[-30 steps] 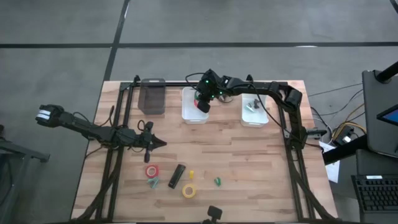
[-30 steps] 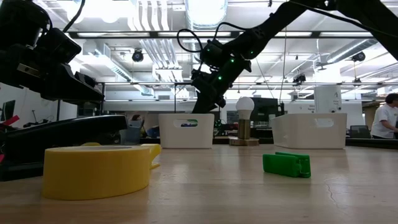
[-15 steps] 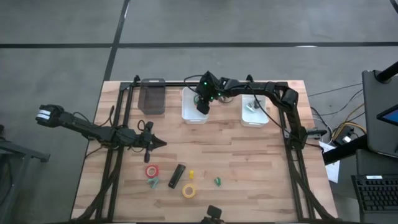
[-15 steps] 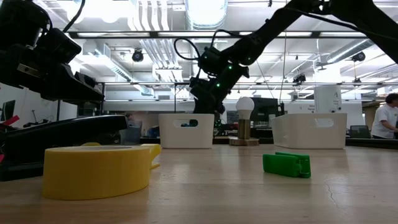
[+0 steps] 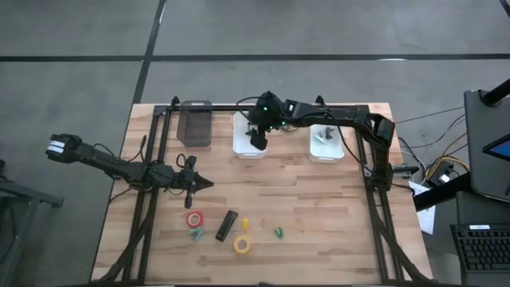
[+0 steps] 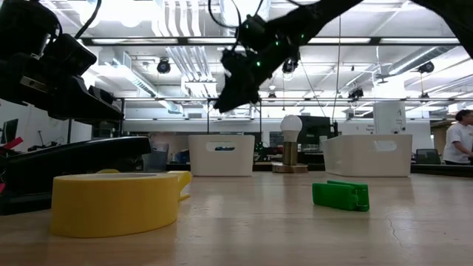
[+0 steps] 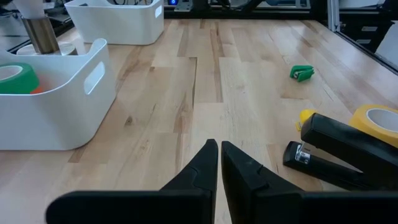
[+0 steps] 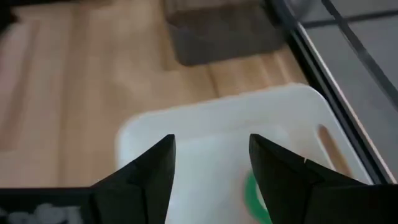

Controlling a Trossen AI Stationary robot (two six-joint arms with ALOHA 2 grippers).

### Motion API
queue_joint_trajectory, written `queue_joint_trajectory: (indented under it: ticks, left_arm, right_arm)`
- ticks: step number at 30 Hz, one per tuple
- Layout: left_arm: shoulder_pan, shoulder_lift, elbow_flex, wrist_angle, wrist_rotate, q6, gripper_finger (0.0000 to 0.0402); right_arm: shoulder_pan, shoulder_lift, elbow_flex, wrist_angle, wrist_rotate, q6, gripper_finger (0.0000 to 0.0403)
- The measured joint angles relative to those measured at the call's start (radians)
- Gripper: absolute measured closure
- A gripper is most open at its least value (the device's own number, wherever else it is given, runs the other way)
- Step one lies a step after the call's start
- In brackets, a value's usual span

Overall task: Pick and place Stapler, Stapler remover, tape
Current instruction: Put the yellow tape into the left white bin

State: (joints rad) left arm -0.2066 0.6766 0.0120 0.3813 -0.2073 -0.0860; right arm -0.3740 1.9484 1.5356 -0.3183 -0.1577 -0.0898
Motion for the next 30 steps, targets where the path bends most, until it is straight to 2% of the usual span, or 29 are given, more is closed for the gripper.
queue_joint_trajectory:
  ticks: [9, 18, 25, 30]
  left_arm:
    - [0.0, 0.0, 0.0, -0.001, 0.0, 0.0, 0.0378]
    - [0.0, 0.0, 0.0, -0.001, 0.0, 0.0, 0.0378]
    - [0.0, 0.0, 0.0, -0.001, 0.0, 0.0, 0.0378]
    - [0.0, 0.0, 0.0, -0.003, 0.0, 0.0, 0.0378]
  right_arm:
    - [0.183, -0.034, 0.0, 0.001, 0.0, -0.018, 0.0202]
    - [0.442, -0.028, -0.008, 0.004, 0.0, -0.015, 0.0205]
    - [0.611, 0.055, -0.008, 0.083, 0.106, 0.008, 0.0213]
    - [0.657, 0.114, -0.01, 0.092, 0.11, 0.059, 0.0216]
